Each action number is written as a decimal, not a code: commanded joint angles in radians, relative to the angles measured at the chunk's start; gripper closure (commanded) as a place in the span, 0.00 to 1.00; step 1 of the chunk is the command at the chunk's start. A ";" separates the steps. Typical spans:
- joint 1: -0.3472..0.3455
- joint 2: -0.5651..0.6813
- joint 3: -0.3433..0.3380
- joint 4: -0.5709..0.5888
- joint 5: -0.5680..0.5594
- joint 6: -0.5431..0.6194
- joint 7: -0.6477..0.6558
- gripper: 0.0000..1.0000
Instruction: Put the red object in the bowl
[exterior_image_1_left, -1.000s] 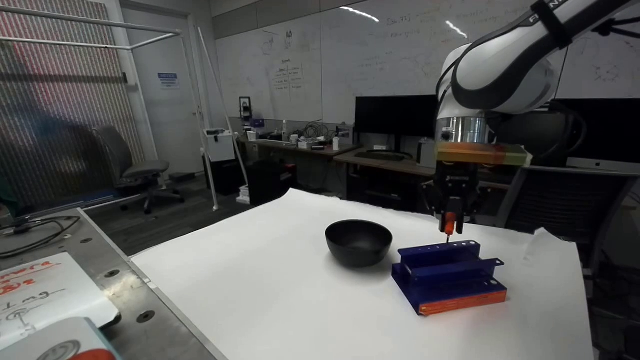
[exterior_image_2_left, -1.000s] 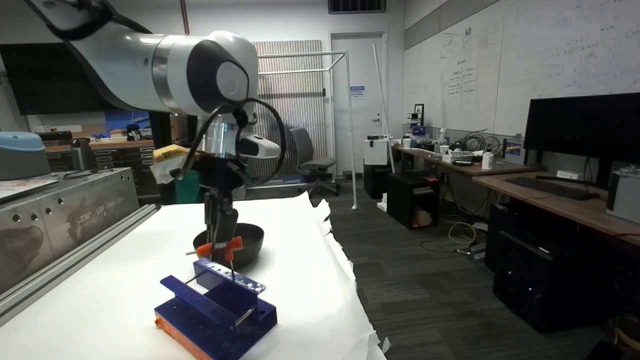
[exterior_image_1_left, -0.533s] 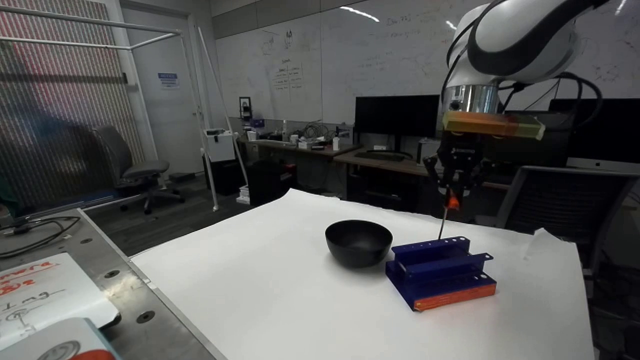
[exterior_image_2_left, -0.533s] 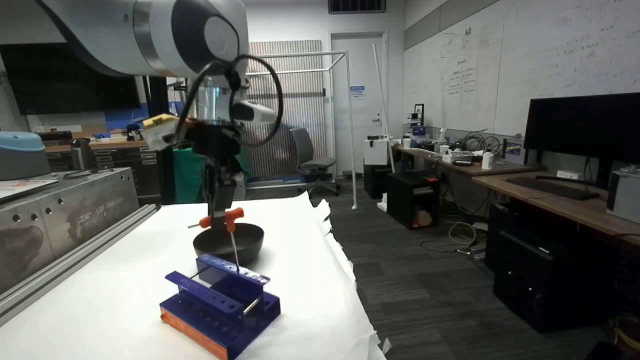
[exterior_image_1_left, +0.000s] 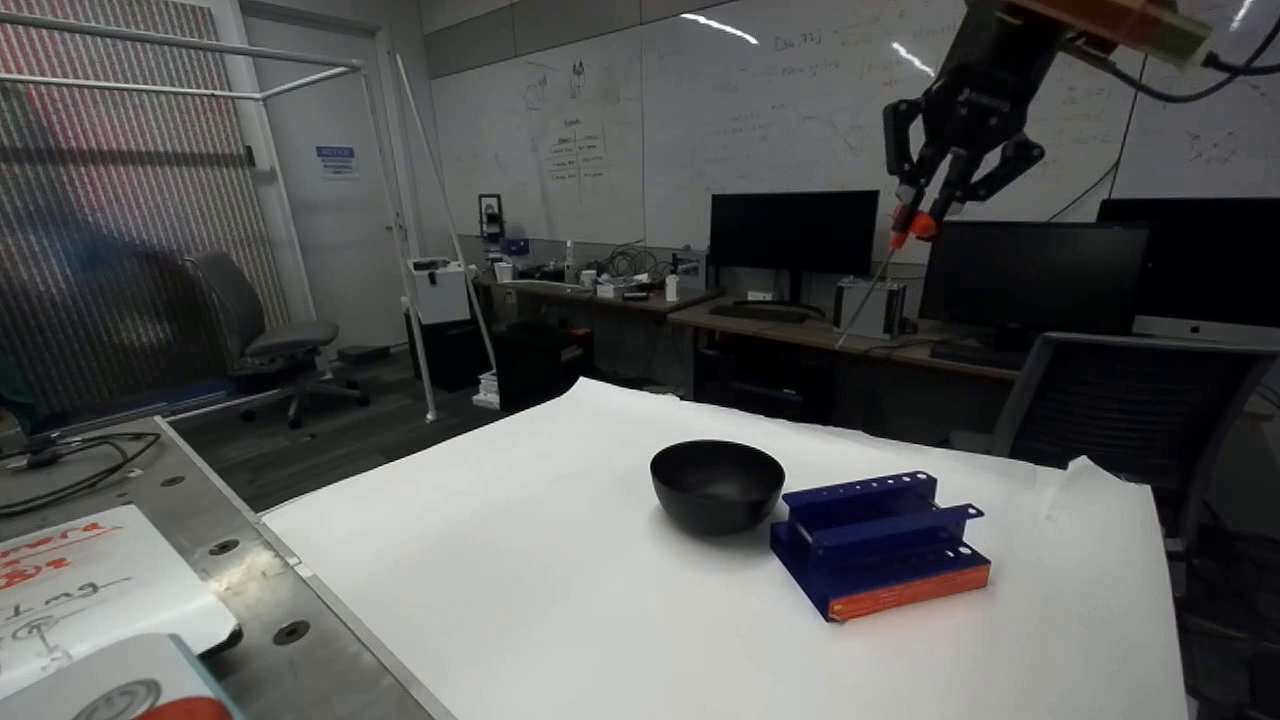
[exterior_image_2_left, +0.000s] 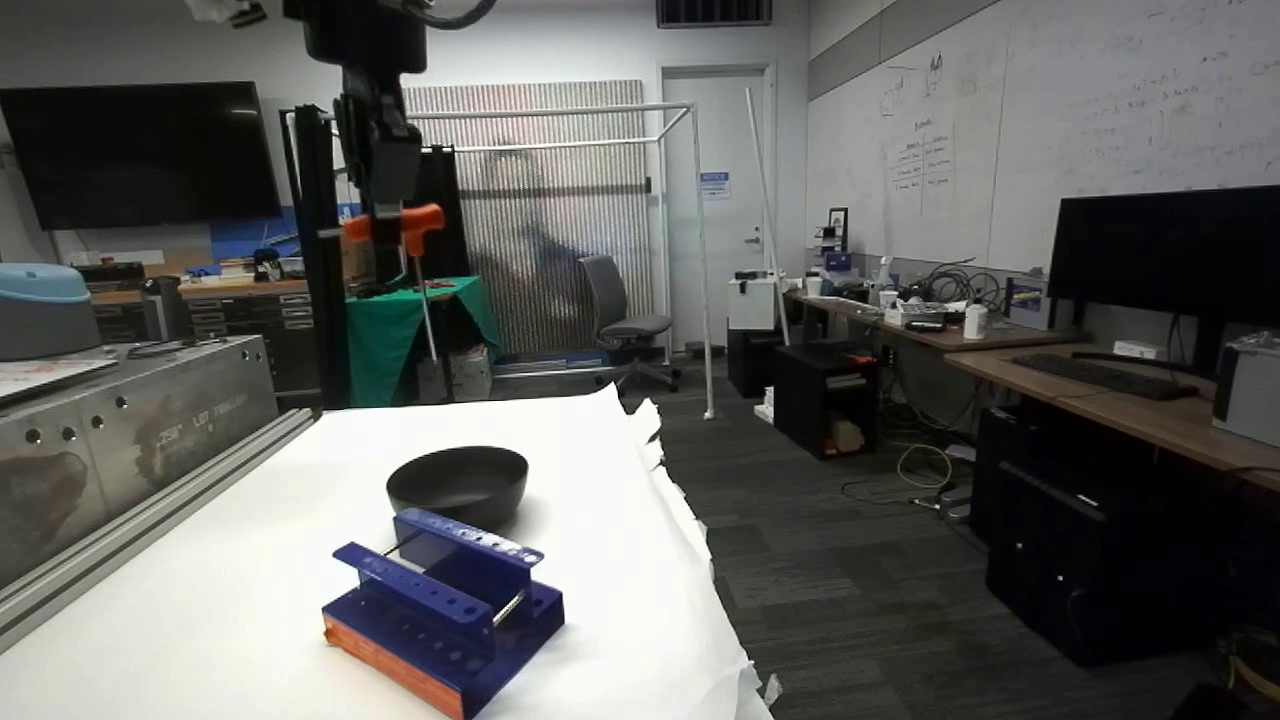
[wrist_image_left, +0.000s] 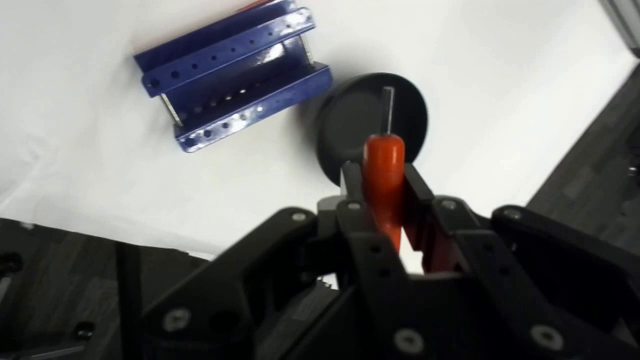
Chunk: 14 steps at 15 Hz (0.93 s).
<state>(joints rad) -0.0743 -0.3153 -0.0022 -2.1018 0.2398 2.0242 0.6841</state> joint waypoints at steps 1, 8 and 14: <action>0.034 0.041 -0.035 -0.008 0.182 0.130 -0.163 0.95; 0.064 0.296 -0.030 -0.016 0.437 0.228 -0.535 0.95; 0.051 0.513 0.002 0.034 0.521 0.275 -0.700 0.95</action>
<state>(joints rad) -0.0206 0.1154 -0.0154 -2.1279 0.7048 2.2711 0.0631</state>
